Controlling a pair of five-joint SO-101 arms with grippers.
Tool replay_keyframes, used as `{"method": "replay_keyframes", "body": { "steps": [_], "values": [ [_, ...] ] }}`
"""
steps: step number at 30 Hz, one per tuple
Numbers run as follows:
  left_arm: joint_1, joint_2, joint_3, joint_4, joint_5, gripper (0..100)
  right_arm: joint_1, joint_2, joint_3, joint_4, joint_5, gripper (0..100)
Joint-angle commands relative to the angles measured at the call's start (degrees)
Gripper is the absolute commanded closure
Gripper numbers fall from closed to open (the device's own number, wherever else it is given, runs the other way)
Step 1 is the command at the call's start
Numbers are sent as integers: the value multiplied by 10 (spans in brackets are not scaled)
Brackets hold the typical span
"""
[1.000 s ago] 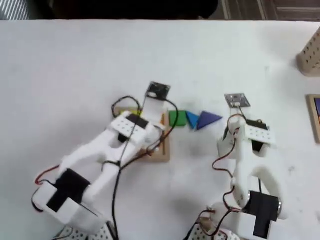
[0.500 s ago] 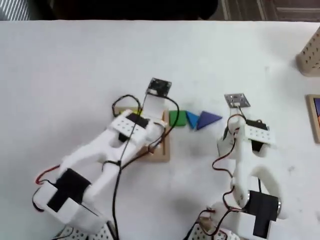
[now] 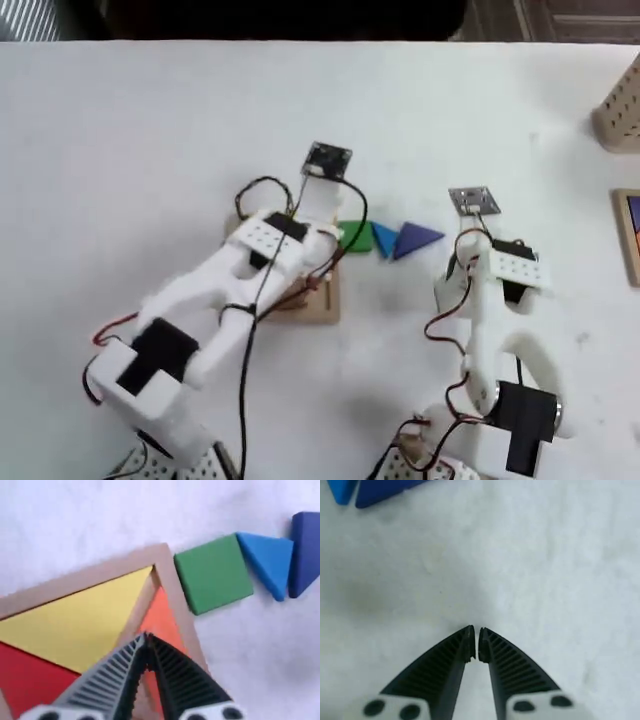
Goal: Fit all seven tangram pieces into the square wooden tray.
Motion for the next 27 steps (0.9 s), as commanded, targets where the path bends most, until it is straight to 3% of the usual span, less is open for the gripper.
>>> {"method": "replay_keyframes", "body": {
  "steps": [1,27],
  "values": [
    [9,1,-24,-7,8,980,1,-23,-3,-6,5,975],
    [4,6,-40,-40,4,980,3,-23,-4,-6,5,975]
  ]
}}
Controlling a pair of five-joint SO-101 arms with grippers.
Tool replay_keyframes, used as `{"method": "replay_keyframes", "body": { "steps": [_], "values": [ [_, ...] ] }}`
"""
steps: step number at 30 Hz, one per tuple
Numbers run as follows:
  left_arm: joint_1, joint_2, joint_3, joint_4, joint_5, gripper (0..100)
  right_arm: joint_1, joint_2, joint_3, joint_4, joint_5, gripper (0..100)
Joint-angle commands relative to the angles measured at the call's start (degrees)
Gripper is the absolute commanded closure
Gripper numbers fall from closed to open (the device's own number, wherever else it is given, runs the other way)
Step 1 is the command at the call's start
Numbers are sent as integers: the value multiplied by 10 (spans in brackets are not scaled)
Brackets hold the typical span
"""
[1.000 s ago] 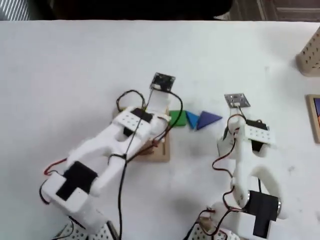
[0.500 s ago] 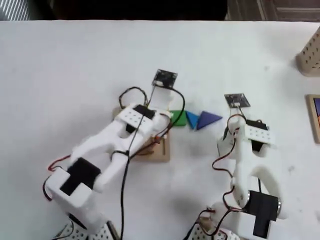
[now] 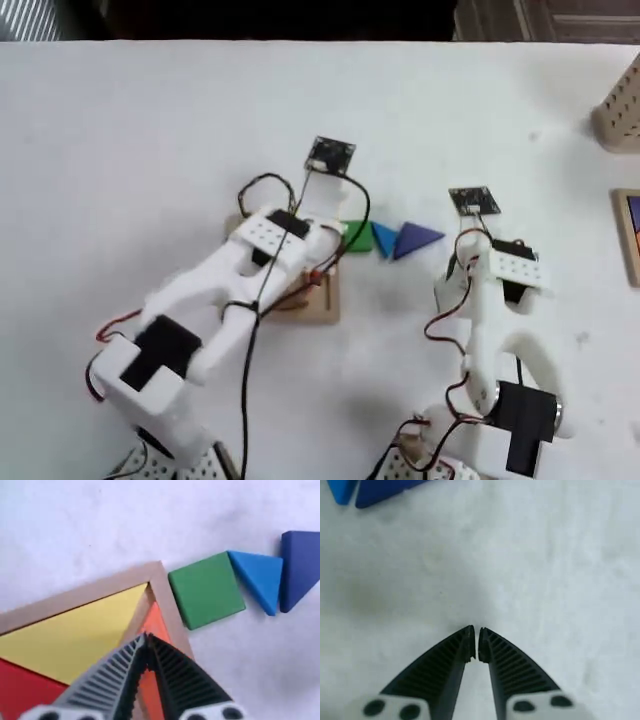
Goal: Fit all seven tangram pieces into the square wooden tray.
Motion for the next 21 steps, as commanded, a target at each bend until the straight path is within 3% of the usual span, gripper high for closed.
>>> {"method": "replay_keyframes", "body": {
  "steps": [1,5,9,16,21],
  "values": [
    [1,0,-25,-21,4,980,3,-23,-4,-6,5,975],
    [-2,10,-38,-12,4,980,3,-23,-4,-7,5,975],
    [8,-50,-40,50,4,980,2,-23,-4,-7,6,975],
    [42,-167,82,62,7,980,1,-22,-4,-7,7,975],
    [43,-163,123,59,8,980,1,-22,-4,-7,7,975]
  ]
}}
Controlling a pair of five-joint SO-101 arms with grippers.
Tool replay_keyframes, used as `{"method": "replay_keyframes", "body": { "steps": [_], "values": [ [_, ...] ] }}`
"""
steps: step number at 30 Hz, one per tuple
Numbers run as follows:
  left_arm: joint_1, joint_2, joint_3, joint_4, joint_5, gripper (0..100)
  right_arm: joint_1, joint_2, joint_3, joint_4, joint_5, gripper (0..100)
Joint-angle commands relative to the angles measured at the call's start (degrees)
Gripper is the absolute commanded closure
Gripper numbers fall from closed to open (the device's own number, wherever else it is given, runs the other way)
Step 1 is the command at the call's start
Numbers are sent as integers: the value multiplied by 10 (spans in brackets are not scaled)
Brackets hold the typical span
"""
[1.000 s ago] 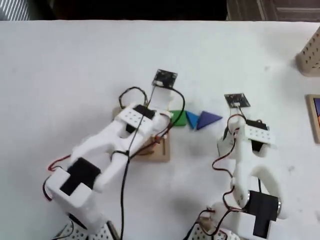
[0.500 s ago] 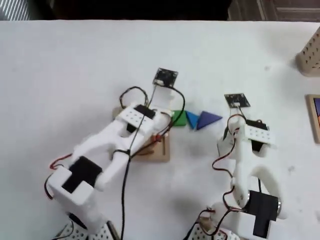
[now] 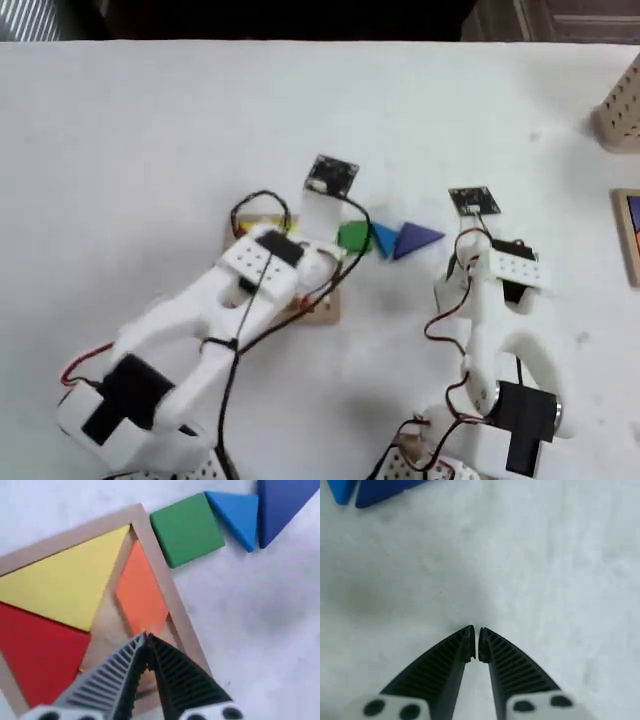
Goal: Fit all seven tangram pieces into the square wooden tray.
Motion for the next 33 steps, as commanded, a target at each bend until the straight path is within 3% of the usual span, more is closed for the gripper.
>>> {"method": "replay_keyframes", "body": {
  "steps": [1,7,21,28,33],
  "values": [
    [8,-12,4,-5,8,980,1,-22,-4,-7,7,975],
    [7,69,-19,-46,8,980,2,-22,-4,-7,5,975],
    [-23,177,-155,-4,8,980,2,-22,-4,-7,7,975],
    [-40,168,-158,-2,4,980,1,-22,-4,-7,7,975],
    [-36,57,-154,76,4,980,0,-22,-4,-7,7,975]
  ]
}}
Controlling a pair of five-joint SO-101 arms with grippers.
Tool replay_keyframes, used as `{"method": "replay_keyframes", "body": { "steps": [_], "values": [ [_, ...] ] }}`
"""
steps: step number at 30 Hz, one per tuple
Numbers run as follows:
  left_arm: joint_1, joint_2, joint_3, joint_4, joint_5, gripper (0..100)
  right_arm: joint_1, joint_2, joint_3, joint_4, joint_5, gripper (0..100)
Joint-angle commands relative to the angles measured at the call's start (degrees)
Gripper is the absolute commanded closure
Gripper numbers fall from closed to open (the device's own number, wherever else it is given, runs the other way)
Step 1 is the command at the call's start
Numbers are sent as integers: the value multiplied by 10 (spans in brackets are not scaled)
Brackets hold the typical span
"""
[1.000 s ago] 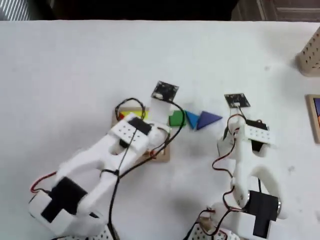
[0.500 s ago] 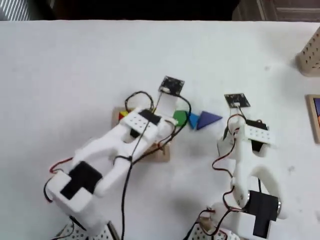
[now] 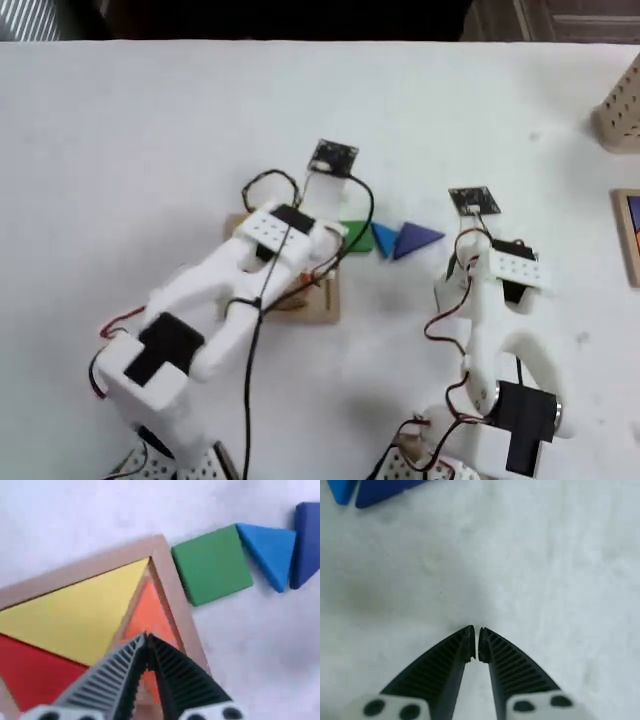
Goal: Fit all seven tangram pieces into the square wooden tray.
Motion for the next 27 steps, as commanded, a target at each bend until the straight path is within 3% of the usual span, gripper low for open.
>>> {"method": "replay_keyframes", "body": {
  "steps": [1,5,12,16,27],
  "values": [
    [-4,-111,7,48,4,980,0,-22,-4,-7,7,975],
    [-10,-196,80,62,7,980,0,-22,-4,-7,7,975],
    [-42,-221,178,62,2,980,0,-22,-4,-7,8,975],
    [-69,-220,208,62,-35,980,0,-22,-4,-7,8,975],
    [-67,-217,236,13,-40,980,0,-22,-4,-7,8,975]
  ]
}}
